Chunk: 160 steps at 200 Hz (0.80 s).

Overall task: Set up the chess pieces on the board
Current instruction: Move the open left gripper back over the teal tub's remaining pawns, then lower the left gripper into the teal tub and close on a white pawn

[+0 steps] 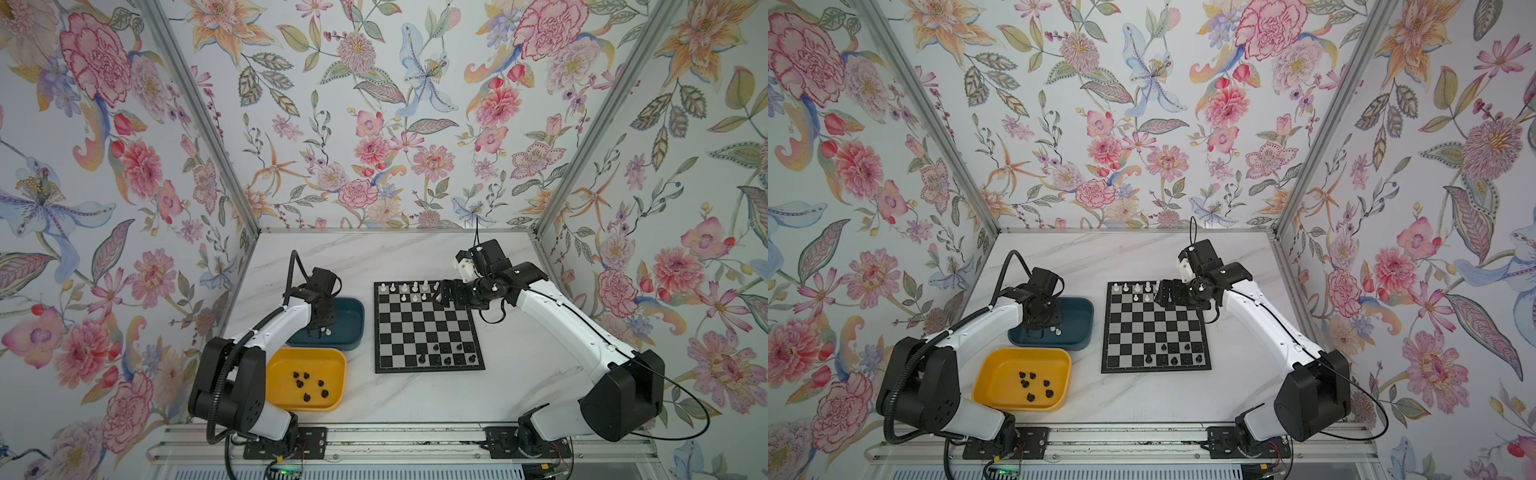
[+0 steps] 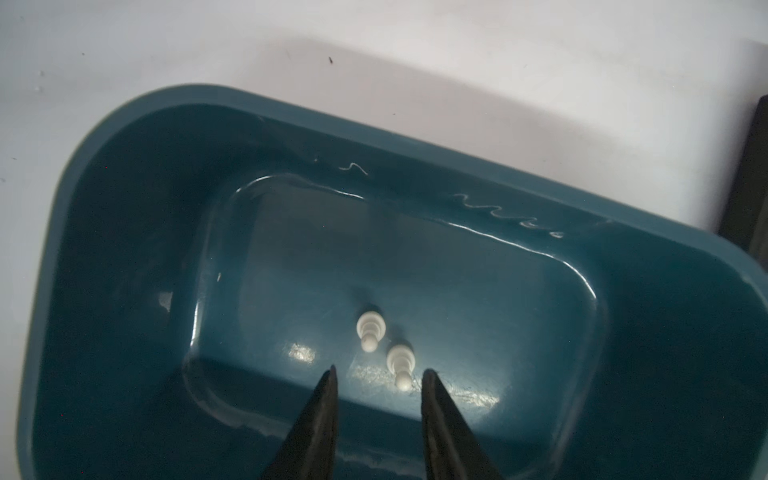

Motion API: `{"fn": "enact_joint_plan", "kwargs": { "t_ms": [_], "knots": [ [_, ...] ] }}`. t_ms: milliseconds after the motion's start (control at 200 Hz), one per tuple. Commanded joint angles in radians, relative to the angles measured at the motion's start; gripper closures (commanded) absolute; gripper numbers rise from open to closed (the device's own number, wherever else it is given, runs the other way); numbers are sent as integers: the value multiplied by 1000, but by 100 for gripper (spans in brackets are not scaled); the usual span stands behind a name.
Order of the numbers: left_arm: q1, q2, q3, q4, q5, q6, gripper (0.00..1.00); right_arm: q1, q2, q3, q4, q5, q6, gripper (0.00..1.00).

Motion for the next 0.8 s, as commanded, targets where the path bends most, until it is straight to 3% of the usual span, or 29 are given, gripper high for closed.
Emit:
{"fn": "enact_joint_plan", "kwargs": {
  "t_ms": [0,796],
  "knots": [
    [19,28,-25,45,24,15,64,6,-40,-6,8,19,18,1],
    [41,83,-90,113,24,15,70,7,-47,-13,-1,26,17,1]
  ]
}}
